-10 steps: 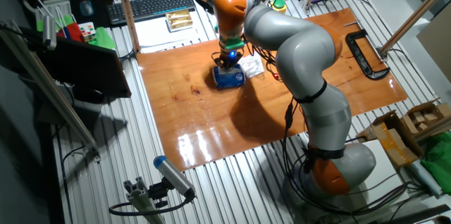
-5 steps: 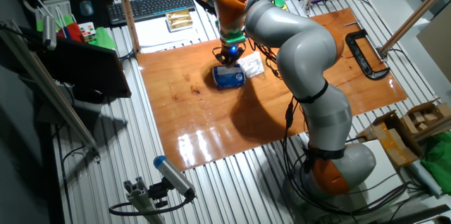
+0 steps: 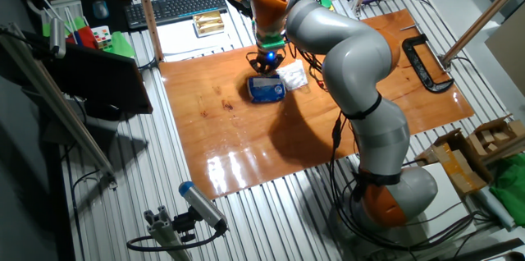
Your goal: Pull out a napkin
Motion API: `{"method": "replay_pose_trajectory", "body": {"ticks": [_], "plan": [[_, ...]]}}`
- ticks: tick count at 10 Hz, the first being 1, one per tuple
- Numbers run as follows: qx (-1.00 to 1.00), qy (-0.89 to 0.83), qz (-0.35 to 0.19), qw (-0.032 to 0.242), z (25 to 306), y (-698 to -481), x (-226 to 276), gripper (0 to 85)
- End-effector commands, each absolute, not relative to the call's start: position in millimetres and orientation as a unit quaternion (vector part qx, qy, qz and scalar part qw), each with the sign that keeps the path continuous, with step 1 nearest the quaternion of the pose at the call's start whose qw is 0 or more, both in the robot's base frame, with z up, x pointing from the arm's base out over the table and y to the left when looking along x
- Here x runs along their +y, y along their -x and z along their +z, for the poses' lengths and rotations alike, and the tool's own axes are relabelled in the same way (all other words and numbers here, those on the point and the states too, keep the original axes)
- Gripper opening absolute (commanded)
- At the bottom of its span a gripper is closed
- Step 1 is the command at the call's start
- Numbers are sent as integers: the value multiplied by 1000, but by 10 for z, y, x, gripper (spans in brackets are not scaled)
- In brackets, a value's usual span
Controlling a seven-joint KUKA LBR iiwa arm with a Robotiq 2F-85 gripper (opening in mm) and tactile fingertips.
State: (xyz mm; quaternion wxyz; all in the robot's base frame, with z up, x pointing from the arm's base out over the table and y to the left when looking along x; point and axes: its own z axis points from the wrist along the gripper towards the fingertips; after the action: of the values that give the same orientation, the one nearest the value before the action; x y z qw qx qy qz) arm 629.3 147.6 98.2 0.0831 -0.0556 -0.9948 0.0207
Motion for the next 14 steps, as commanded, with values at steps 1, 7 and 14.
{"method": "replay_pose_trajectory", "body": {"ticks": [1,7,14], "plan": [[-990,108,20,84,981,-6294,1474,277],[-951,297,42,73,898,-6287,1379,430],[-911,409,50,32,732,-6315,1257,530]]}}
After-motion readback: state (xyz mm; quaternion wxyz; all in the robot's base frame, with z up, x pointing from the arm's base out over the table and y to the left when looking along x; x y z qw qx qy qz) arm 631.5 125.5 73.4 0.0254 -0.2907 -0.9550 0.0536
